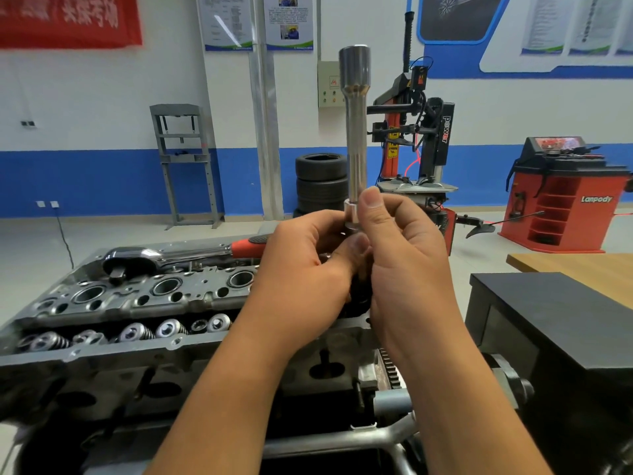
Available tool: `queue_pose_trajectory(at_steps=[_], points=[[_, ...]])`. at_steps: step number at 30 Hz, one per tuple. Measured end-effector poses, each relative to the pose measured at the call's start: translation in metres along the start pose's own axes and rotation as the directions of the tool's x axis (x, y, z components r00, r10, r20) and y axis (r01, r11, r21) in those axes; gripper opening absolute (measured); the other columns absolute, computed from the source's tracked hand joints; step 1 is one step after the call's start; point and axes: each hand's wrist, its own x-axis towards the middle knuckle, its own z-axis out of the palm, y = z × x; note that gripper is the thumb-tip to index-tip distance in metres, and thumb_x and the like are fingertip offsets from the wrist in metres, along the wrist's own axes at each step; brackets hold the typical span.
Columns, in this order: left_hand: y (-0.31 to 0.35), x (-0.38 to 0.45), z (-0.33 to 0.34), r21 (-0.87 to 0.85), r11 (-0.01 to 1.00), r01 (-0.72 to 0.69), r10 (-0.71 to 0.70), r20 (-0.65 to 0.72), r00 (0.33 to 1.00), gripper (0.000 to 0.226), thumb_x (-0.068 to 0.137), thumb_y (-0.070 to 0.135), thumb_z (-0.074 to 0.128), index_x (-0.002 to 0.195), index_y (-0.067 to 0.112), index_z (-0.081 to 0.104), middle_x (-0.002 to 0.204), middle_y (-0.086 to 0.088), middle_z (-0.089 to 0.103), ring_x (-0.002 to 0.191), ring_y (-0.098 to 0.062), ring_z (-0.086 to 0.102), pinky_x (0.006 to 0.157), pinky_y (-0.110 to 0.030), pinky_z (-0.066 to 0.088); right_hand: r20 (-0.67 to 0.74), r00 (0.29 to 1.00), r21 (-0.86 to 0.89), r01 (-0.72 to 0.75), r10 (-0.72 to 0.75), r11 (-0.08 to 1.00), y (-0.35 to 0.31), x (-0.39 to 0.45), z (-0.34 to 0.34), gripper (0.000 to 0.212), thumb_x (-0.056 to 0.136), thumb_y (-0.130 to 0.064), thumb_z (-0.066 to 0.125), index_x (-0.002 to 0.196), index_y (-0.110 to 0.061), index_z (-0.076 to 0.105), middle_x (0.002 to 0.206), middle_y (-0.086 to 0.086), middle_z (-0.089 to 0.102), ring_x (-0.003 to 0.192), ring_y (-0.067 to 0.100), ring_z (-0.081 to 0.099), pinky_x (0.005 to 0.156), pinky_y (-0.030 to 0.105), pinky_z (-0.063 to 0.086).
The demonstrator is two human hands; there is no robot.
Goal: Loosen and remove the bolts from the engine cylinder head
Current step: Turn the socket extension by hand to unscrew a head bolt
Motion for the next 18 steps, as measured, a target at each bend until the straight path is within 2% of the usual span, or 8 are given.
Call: queue_pose_trajectory(at_steps=[3,7,10,12,13,14,16,18], points=[[-0.0024,0.0004,0.0001,0.027,1.000,-0.005,0.007,-0.056,0.998,0.017,0.097,0.021,0.073,0.110,0.032,0.076,0.096,0.010,0.080,0.086,-0.007,0.076,0.071,-0.032,0.065,-0.005,1.000,-0.023,0.020,-0.020,1.000,0.0017,0.0008,-0.0010,0.034,0.076,-0.052,0.076,0.088,-0.021,0.065,0.081,0.005,0.069,0.072,0.022,0.071,0.052,0.034,0.056],[0.0004,-0.0018,0.0004,-0.007,1.000,-0.021,0.021,-0.014,1.000,0.021,0.101,0.020,0.067,0.117,0.031,0.077,0.098,0.008,0.080,0.089,-0.014,0.078,0.072,-0.037,0.066,0.032,0.999,-0.021,0.028,-0.027,0.999,0.0020,0.0007,-0.0009,0.033,0.084,-0.048,0.067,0.092,-0.016,0.065,0.078,0.004,0.067,0.068,0.018,0.067,0.050,0.031,0.055],[0.0014,-0.0017,0.0004,-0.032,0.999,-0.006,0.006,0.021,1.000,0.023,0.105,0.019,0.060,0.120,0.028,0.076,0.091,0.004,0.079,0.069,-0.013,0.073,0.058,-0.028,0.060,0.008,1.000,-0.017,0.007,-0.007,1.000,0.0019,0.0013,-0.0010,0.034,0.093,-0.046,0.062,0.093,-0.012,0.066,0.080,0.010,0.066,0.067,0.018,0.064,0.048,0.032,0.053],[0.0006,-0.0011,0.0006,-0.023,1.000,-0.012,0.011,-0.019,1.000,0.021,0.104,0.017,0.063,0.115,0.027,0.077,0.086,0.008,0.077,0.060,-0.004,0.067,0.054,-0.018,0.052,-0.016,1.000,-0.023,0.009,-0.009,1.000,0.0023,0.0027,-0.0007,0.033,0.101,-0.040,0.058,0.096,-0.008,0.067,0.090,0.020,0.069,0.078,0.025,0.066,0.062,0.046,0.059],[0.0005,-0.0006,0.0008,-0.003,1.000,-0.017,0.017,-0.042,0.999,0.018,0.102,0.018,0.066,0.112,0.028,0.077,0.086,0.010,0.078,0.060,-0.001,0.066,0.055,-0.016,0.051,-0.026,1.000,-0.024,0.013,-0.013,1.000,0.0024,0.0029,-0.0007,0.033,0.100,-0.040,0.061,0.097,-0.008,0.067,0.091,0.020,0.070,0.082,0.026,0.067,0.071,0.050,0.061],[0.0004,-0.0004,0.0010,0.017,1.000,-0.018,0.019,-0.060,0.998,0.016,0.099,0.019,0.069,0.110,0.028,0.077,0.088,0.011,0.078,0.064,0.000,0.068,0.056,-0.016,0.052,-0.031,0.999,-0.021,0.013,-0.013,1.000,0.0021,0.0028,-0.0002,0.033,0.095,-0.044,0.066,0.096,-0.011,0.067,0.088,0.015,0.071,0.082,0.025,0.069,0.073,0.050,0.061],[0.0000,-0.0006,0.0008,0.026,1.000,-0.009,0.011,-0.089,0.996,0.012,0.093,0.020,0.076,0.103,0.027,0.076,0.089,0.010,0.079,0.074,-0.003,0.074,0.061,-0.021,0.059,-0.022,1.000,-0.030,0.009,-0.009,1.000,0.0014,0.0018,0.0001,0.036,0.083,-0.051,0.074,0.093,-0.018,0.065,0.084,0.011,0.070,0.077,0.025,0.071,0.064,0.047,0.061],[0.0001,-0.0011,0.0004,0.019,1.000,-0.015,0.017,-0.105,0.994,0.012,0.091,0.018,0.078,0.101,0.026,0.077,0.088,0.010,0.079,0.079,-0.006,0.076,0.063,-0.023,0.062,0.001,1.000,-0.033,0.010,-0.010,0.999,0.0009,0.0005,-0.0004,0.036,0.079,-0.051,0.072,0.092,-0.019,0.063,0.086,0.014,0.069,0.074,0.028,0.071,0.060,0.048,0.060]])
